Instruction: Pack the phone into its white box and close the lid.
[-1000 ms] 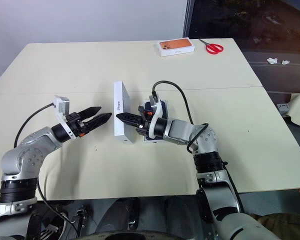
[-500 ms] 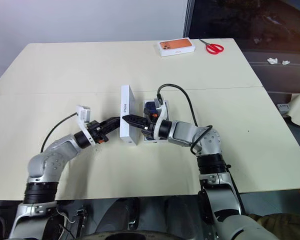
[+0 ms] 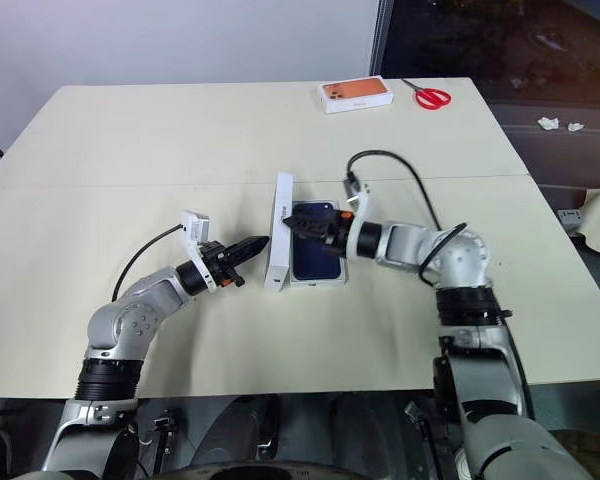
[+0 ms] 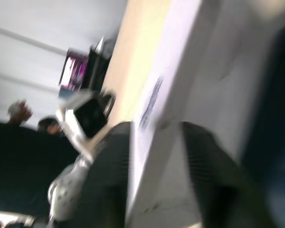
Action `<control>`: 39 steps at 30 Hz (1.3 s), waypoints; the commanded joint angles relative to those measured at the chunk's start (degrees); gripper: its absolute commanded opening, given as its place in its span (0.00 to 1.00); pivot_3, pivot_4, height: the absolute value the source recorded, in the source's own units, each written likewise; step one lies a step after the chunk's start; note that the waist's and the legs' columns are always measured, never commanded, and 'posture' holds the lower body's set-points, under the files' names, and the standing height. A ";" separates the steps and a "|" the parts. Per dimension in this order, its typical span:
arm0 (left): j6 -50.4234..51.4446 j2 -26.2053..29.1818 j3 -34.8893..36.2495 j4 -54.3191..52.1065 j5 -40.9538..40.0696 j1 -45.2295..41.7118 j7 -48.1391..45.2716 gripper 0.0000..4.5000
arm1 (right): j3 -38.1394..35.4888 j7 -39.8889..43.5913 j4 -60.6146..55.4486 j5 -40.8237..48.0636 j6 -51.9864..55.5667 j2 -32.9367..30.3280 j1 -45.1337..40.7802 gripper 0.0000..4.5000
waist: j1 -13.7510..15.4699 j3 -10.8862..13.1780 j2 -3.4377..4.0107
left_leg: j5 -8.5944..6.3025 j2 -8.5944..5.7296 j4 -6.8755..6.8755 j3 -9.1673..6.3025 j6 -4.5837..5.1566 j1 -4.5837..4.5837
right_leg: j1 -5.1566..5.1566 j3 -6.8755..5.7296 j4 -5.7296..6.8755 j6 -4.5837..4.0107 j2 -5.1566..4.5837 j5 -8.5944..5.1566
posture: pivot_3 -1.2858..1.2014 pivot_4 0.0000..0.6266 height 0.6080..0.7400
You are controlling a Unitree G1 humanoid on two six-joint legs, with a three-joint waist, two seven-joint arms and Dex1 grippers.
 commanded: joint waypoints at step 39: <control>-3.72 7.33 -1.44 2.42 6.01 -1.86 -0.21 0.00 | 24.47 35.10 -14.10 -70.77 -42.85 -12.55 2.82 0.00 | 0.21 0.10 0.10 | 0.00 -0.16 0.02 -0.07 -0.03 -0.01 | 0.04 0.03 -0.17 0.13 -0.10 0.07 | 0.52 0.24 1.00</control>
